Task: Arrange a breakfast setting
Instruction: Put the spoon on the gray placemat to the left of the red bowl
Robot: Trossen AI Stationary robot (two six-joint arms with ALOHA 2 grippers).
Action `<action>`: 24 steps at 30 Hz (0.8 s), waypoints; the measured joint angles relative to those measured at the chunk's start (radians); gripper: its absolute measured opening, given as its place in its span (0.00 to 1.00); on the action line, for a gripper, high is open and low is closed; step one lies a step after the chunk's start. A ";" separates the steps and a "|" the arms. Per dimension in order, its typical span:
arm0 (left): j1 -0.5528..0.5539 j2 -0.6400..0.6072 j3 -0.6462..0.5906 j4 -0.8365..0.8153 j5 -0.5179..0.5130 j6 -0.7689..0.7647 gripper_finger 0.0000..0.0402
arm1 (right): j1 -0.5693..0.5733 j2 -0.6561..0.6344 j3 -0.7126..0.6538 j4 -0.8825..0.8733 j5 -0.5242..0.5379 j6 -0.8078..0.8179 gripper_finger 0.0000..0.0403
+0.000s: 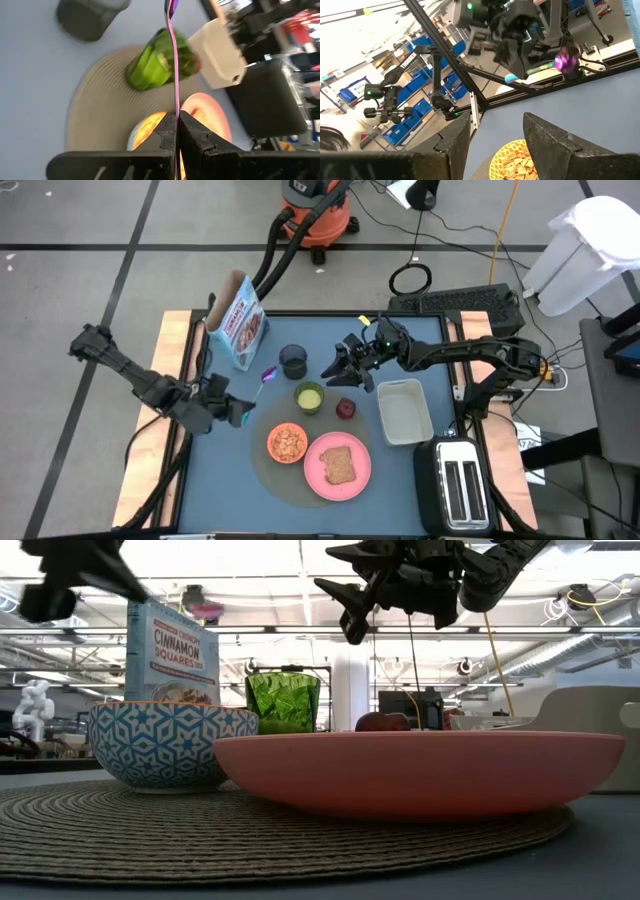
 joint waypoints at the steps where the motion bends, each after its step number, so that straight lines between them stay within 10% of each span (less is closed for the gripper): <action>1: -0.012 0.008 0.000 -0.025 0.000 -0.040 0.02 | 0.000 0.000 0.000 0.000 0.000 0.000 0.44; 24: -0.156 0.456 0.000 -0.054 0.111 -0.567 0.02 | 0.000 0.000 0.000 0.000 0.000 0.001 0.44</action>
